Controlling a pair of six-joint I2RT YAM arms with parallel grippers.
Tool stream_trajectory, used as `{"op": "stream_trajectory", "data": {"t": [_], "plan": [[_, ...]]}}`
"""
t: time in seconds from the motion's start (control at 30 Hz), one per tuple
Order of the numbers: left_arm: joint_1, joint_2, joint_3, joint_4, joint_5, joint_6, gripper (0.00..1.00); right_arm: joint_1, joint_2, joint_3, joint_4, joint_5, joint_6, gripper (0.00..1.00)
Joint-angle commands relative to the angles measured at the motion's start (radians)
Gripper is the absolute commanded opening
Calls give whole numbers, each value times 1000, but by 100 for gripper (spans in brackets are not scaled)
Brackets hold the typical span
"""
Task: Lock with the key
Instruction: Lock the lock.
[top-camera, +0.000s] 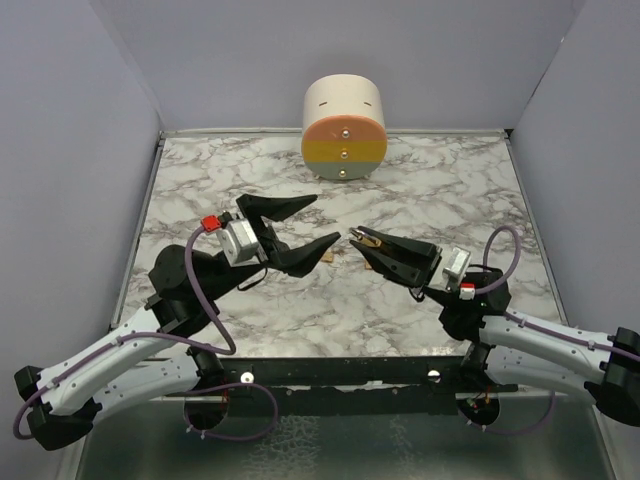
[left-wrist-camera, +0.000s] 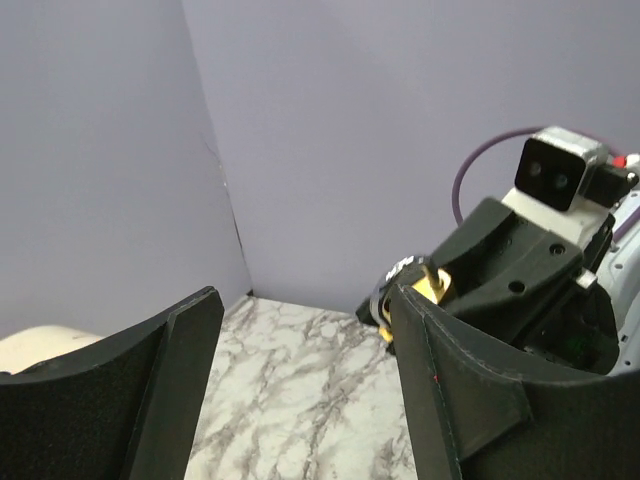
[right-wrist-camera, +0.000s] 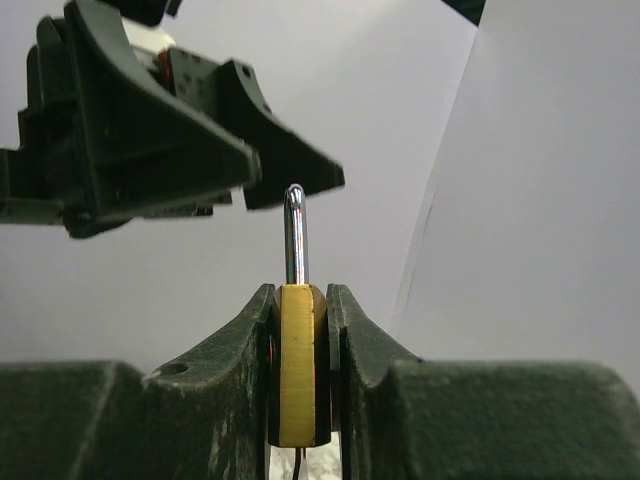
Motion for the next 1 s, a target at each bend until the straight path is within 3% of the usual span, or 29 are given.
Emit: {"op": "stream_trajectory", "data": {"t": [0.0,0.23,0.47,0.97], "plan": [[3,-7,46,-1,4,71,71,5,-8,-25,8,34,42,2],[3,22,66,-76,96,127,84,4,-34,-41,9,28,63,2],[3,46,43,-90,199,152,76,5,-54,-43,7,15,79,2],[3,84,45,-23,241,142,56,5,-38,-49,14,-1,100,2]]}}
